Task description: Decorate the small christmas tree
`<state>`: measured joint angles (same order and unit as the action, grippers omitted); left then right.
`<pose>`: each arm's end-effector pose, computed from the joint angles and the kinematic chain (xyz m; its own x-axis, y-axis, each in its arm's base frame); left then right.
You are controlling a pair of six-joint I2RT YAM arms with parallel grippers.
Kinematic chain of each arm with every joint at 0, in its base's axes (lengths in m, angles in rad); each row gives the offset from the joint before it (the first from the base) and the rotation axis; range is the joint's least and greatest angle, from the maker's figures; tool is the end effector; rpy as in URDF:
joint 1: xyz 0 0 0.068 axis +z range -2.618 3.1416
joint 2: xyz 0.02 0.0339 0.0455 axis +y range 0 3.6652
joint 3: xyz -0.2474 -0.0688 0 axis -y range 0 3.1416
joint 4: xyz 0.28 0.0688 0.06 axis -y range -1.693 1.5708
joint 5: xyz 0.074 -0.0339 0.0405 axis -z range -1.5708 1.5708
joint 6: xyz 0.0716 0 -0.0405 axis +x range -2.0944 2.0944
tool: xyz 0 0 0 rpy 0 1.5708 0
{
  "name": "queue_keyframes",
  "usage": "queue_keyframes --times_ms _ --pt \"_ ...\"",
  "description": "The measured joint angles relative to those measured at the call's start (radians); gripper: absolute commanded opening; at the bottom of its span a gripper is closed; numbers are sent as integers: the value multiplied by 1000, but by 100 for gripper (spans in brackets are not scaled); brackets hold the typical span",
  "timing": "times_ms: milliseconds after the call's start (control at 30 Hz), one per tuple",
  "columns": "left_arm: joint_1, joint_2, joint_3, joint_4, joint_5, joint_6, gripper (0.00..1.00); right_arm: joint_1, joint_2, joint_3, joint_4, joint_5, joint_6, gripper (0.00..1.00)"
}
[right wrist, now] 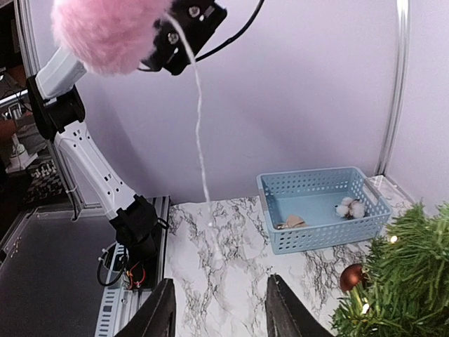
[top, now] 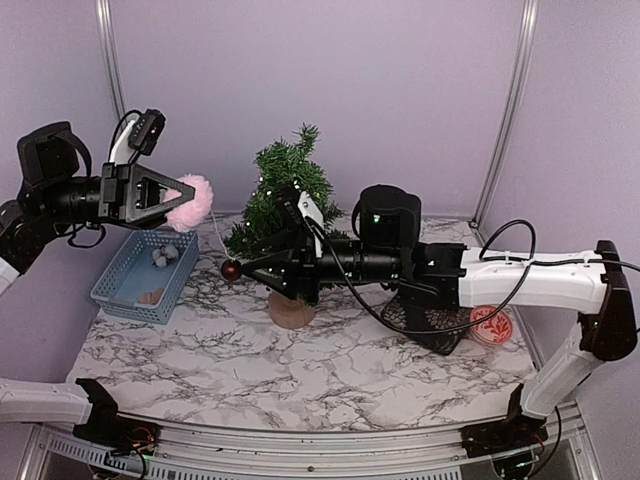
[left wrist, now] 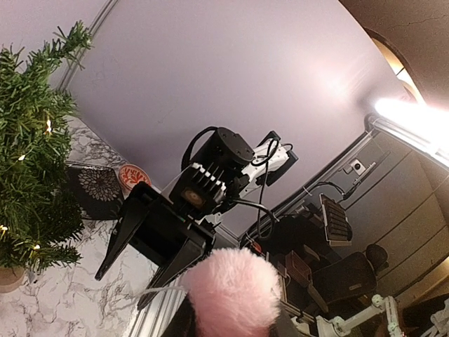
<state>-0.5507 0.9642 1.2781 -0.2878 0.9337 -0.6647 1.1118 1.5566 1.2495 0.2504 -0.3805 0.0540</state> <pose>0.1772 -0.1764 0.4633 -0.5969 -0.0641 -0.7998 0.7977 0.0596 -0.6001 0.1719 0.4078 0.3255 -0.0789 -0.0465 -0.9958 -0.9938 0.0816 0.0749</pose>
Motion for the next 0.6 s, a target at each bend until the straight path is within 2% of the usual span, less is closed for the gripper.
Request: queue_keyframes --times_ms 233,400,600 --pt "-76 31 0 74 -11 -24 0 30 57 11 50 9 -18 37" --pt "-87 43 0 101 -19 -28 0 30 63 16 66 28 -34 27" --pt "-92 44 0 114 -19 -29 0 30 63 17 81 34 -42 25"
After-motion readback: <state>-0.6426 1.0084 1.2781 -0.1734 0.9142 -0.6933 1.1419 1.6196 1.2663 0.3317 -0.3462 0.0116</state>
